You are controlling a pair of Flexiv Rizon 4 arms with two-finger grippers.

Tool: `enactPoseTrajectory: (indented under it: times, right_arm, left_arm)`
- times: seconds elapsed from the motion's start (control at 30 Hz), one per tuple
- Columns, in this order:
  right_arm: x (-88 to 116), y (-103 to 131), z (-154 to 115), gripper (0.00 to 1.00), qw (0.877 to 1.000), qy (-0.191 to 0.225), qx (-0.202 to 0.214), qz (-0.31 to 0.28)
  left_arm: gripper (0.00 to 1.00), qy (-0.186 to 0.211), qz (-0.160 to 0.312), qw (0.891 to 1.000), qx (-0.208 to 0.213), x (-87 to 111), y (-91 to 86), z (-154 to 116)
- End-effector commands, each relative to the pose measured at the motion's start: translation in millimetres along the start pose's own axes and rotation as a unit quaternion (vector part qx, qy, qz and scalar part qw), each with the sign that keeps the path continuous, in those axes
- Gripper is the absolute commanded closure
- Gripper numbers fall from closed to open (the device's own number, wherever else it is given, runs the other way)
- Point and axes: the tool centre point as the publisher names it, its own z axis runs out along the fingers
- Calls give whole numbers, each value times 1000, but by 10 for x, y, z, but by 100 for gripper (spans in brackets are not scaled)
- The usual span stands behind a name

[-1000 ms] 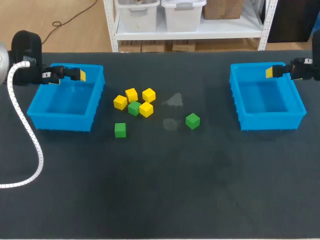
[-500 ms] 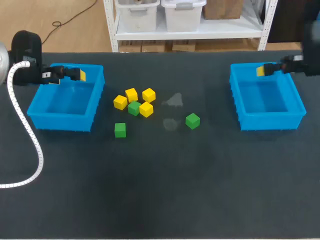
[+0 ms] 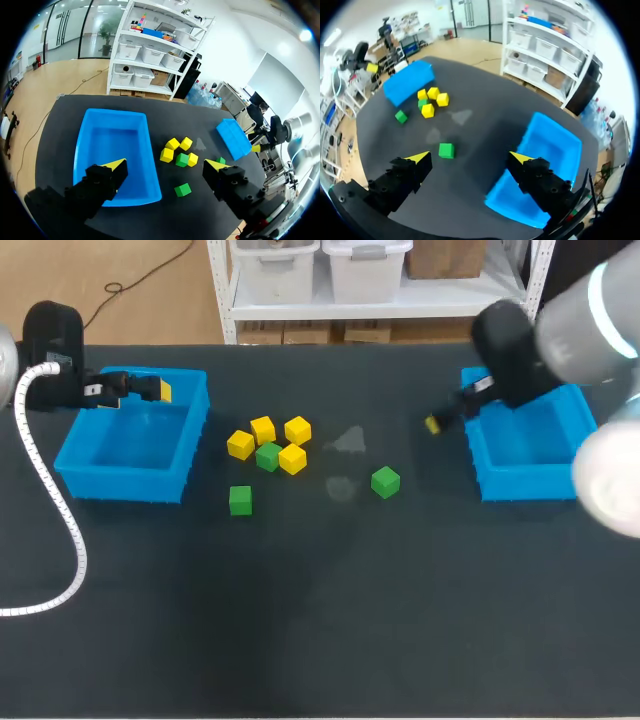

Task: Put the green cubes in the right bin and the yellow cubes in the left bin.

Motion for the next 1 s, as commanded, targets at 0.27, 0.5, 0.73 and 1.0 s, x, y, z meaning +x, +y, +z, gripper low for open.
enactPoseTrajectory:
  times: [0.27,0.5,0.73,1.0]
  right_arm:
    - [-46,293,608,0,998,46,12,-30]
    - [39,379,924,0,994,89,18,-66]
    - [134,360,1141,0,987,126,36,-93]
    - [174,299,1284,0,984,144,48,-89]
  left_arm:
    - [0,-3,1,1000,5,12,20,0]
    - [0,-3,1,1000,5,12,20,0]
    - [0,-3,1,1000,5,12,20,0]
    - [0,-3,1,1000,5,12,20,0]
